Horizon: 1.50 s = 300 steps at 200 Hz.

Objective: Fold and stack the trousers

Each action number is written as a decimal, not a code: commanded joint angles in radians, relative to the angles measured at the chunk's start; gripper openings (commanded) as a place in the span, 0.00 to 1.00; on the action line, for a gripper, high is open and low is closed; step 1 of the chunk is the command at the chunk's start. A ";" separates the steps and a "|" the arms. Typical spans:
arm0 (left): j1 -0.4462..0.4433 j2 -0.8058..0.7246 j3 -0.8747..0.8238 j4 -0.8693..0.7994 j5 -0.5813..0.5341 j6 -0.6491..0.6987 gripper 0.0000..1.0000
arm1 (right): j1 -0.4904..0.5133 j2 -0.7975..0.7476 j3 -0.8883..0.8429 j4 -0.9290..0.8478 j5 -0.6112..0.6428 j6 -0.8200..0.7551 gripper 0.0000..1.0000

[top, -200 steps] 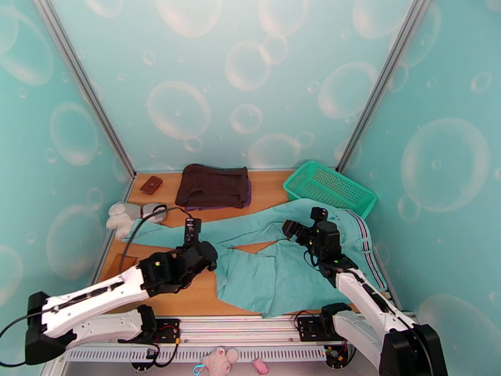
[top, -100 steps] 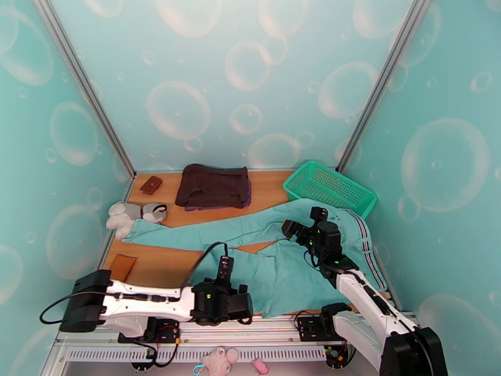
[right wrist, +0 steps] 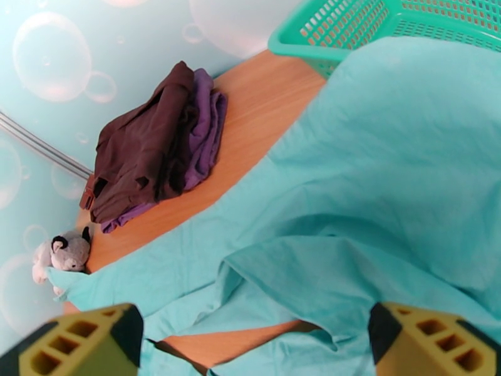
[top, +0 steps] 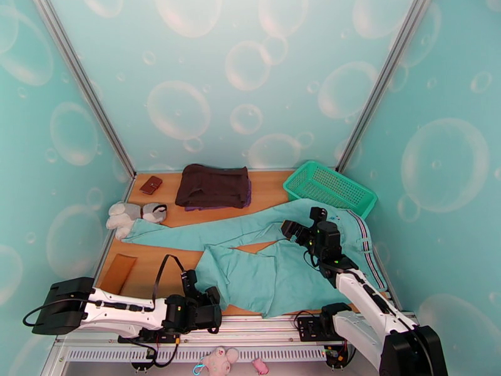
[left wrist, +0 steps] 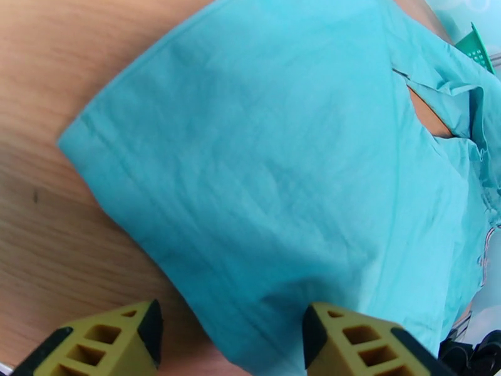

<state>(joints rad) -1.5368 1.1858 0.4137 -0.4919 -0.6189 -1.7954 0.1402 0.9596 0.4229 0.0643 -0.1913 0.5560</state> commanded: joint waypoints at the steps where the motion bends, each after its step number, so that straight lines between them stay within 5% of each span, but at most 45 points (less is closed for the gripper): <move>1: 0.011 0.027 -0.030 0.119 0.043 -0.060 0.61 | 0.001 0.011 -0.004 0.031 -0.024 -0.016 0.99; 26: 0.035 0.035 -0.030 0.129 0.033 -0.043 0.53 | 0.002 0.020 -0.003 0.037 -0.040 -0.012 0.99; 46: 0.061 0.032 -0.037 0.156 0.035 -0.009 0.35 | 0.001 0.019 -0.003 0.035 -0.039 -0.015 0.99; 76: 0.089 0.031 -0.077 0.213 0.064 0.005 0.33 | 0.001 0.007 -0.003 0.031 -0.039 -0.016 0.99; 88: 0.090 0.025 -0.085 0.209 0.063 0.004 0.16 | 0.001 0.006 -0.003 0.030 -0.038 -0.016 0.99; 102: 0.090 0.010 -0.083 0.177 0.058 0.004 0.07 | 0.002 0.006 -0.001 0.029 -0.041 -0.017 0.99; 115: 0.091 -0.014 -0.056 0.087 0.042 0.004 0.00 | 0.001 0.007 -0.001 0.032 -0.046 -0.016 0.99; 150: 0.103 -0.088 0.134 -0.329 -0.021 -0.012 0.00 | 0.000 0.005 -0.003 0.033 -0.049 -0.016 0.99; 172: 0.185 -0.098 0.312 -0.591 -0.028 0.084 0.00 | 0.000 0.005 -0.003 0.034 -0.051 -0.011 0.99; 213: 0.404 -0.088 0.637 -0.841 -0.013 0.412 0.00 | -0.004 0.001 -0.005 0.034 -0.057 -0.002 0.99; 239: 0.618 -0.062 0.800 -0.936 -0.001 0.681 0.00 | -0.006 -0.004 -0.011 0.044 -0.084 0.007 0.99; 266: 0.875 -0.061 0.814 -0.831 -0.031 1.002 0.00 | -0.003 0.003 -0.005 0.029 -0.098 0.010 0.99; 279: 1.045 -0.068 0.767 -0.686 0.055 1.233 0.00 | 0.009 0.005 -0.003 0.020 -0.076 0.012 0.99; 300: 1.305 -0.062 0.746 -0.563 0.133 1.366 0.00 | 0.037 0.012 -0.001 0.017 -0.041 0.011 0.99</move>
<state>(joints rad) -0.4347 1.1217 1.1824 -1.2041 -0.5682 -0.7914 0.1509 0.9691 0.4229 0.0708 -0.2584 0.5568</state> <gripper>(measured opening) 0.040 0.992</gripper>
